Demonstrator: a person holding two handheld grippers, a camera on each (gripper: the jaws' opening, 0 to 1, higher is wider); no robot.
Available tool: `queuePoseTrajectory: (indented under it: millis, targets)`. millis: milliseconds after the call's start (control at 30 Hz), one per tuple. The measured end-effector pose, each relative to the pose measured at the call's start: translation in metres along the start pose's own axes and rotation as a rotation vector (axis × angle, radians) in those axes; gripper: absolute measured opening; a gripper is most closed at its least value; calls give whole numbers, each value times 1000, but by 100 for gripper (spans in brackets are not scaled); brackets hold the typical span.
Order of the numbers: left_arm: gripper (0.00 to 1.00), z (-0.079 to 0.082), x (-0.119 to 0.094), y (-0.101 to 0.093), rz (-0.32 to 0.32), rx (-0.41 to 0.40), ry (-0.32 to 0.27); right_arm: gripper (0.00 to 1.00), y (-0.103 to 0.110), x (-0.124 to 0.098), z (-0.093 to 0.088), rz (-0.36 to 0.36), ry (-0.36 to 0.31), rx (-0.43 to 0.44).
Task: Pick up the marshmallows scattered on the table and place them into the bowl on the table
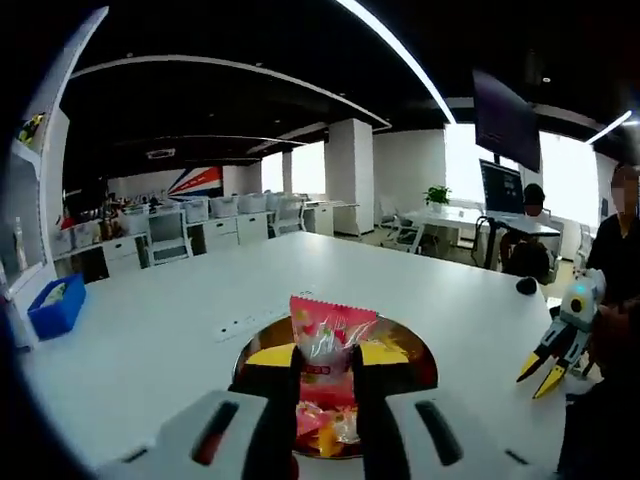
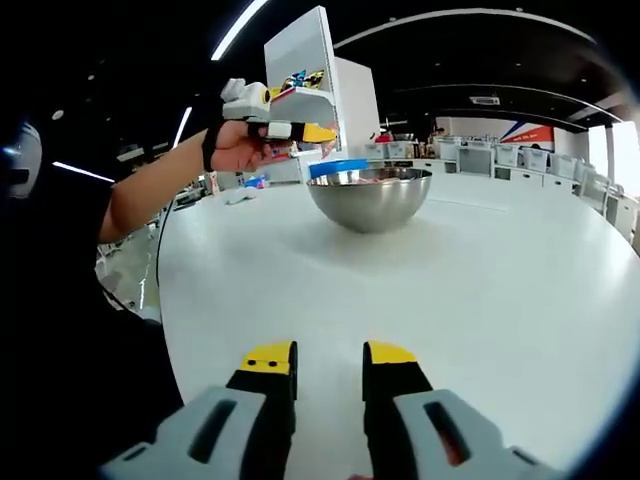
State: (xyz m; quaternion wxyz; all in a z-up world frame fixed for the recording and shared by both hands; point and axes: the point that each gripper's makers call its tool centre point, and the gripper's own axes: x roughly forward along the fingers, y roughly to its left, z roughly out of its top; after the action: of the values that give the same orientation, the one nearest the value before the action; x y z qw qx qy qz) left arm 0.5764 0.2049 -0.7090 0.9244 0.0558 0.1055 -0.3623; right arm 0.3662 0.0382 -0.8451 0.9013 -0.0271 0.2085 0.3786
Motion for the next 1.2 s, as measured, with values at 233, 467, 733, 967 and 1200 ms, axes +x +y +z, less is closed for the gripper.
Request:
queuePoseTrajectory:
  millis: [233,467,733,967,1200]
  targets:
    - [21,-5,9,18,127,-53,-14,26,-4,0,-2,-4,-1,11]
    - [21,-7,13,10,119,-69,-7,26,-6,-2,-4,-8,-2,15]
    - [33,-11,14,-3,83,-79,-12,26,-8,-5,-4,-20,-12,25]
    - [49,-9,13,6,88,-79,-16,26,-6,-3,-4,-14,-7,20]
    - [47,-4,5,16,92,-87,-31,26,-4,0,-2,-10,-5,15]
